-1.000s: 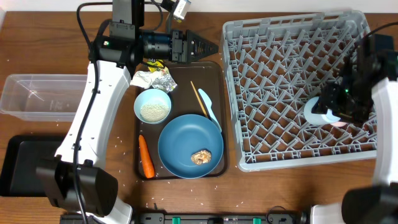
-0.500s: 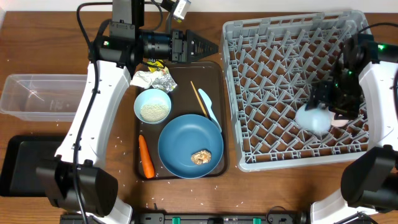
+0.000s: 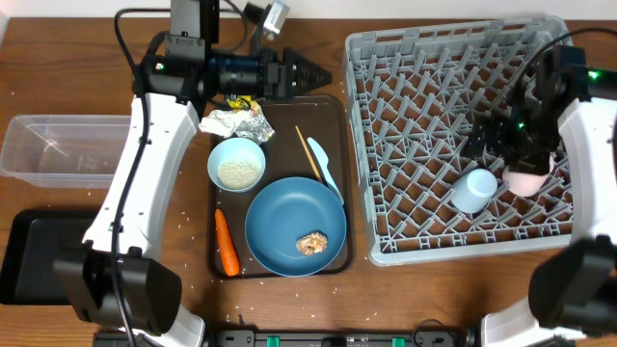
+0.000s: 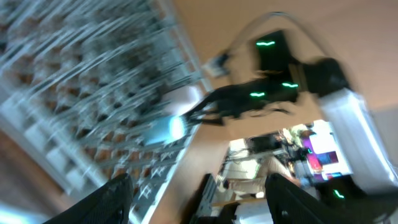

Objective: Sort waste into correct bins and load items into the dishwasher rack
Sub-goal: 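Lower the left gripper onto the orange carrot and grasp it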

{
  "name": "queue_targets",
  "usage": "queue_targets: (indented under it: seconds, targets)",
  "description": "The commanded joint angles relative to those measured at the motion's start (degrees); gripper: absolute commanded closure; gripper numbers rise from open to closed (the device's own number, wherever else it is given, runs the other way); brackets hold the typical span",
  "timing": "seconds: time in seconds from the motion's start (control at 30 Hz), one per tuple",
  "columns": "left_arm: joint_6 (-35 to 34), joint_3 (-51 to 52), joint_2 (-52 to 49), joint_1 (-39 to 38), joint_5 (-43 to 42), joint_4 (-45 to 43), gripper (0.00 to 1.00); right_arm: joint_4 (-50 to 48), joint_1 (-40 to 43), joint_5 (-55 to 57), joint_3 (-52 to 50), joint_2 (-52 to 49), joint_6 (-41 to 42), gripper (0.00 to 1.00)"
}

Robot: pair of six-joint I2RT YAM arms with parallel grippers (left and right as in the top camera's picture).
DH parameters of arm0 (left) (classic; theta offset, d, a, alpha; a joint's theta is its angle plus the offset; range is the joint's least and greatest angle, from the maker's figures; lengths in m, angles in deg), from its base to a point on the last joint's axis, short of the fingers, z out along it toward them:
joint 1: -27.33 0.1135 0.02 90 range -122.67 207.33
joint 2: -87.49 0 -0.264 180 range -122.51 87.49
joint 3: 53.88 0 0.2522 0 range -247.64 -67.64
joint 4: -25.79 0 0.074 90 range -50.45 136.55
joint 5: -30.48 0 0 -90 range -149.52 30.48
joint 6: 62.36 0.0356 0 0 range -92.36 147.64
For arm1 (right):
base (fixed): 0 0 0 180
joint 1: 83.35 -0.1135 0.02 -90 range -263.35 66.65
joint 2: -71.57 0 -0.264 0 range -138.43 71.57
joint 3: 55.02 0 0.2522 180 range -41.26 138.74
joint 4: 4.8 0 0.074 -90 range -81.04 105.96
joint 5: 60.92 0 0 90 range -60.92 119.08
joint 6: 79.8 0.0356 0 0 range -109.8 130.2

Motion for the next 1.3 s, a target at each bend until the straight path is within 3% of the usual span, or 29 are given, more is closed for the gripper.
queue_targets:
  seconds: [0.0,0.03,0.13,0.23,0.53,0.63,0.9,1.07,1.27]
  targets:
    - [4.61,-0.26,2.84,0.15,21.79,7.85,0.31,-2.93,-1.95,-8.87,0.37,8.02,-5.09,0.11]
    - [4.94,-0.26,3.48,-0.07,31.56,12.02,0.31,-4.85,-2.67,-10.19,0.37,10.12,-5.07,0.11]
    - [4.92,-0.26,4.20,-0.37,49.77,19.34,0.30,-9.51,-4.68,-11.80,0.37,14.34,-4.28,0.12]
    - [4.92,-0.20,3.91,-0.31,58.01,24.20,0.30,-14.56,-7.13,-11.78,0.37,17.20,-1.03,0.15]
    - [3.23,4.61,2.71,0.72,61.13,28.17,0.30,-19.41,-12.66,-11.78,0.35,16.00,2.95,0.21]
    - [3.08,7.34,2.25,1.29,60.83,27.85,0.44,-18.97,-13.90,-11.78,0.35,14.80,2.91,0.25]
    - [-2.60,9.31,2.21,1.42,62.38,36.22,0.48,-18.51,-15.93,-11.65,0.35,13.81,2.91,0.23]
    - [-8.31,14.62,2.80,2.16,66.73,37.00,0.59,-18.49,-16.13,-10.71,0.35,13.81,2.91,0.23]
    - [-12.52,25.77,6.99,4.20,66.64,33.29,0.50,-18.51,-16.13,-10.64,0.35,13.81,2.84,0.21]
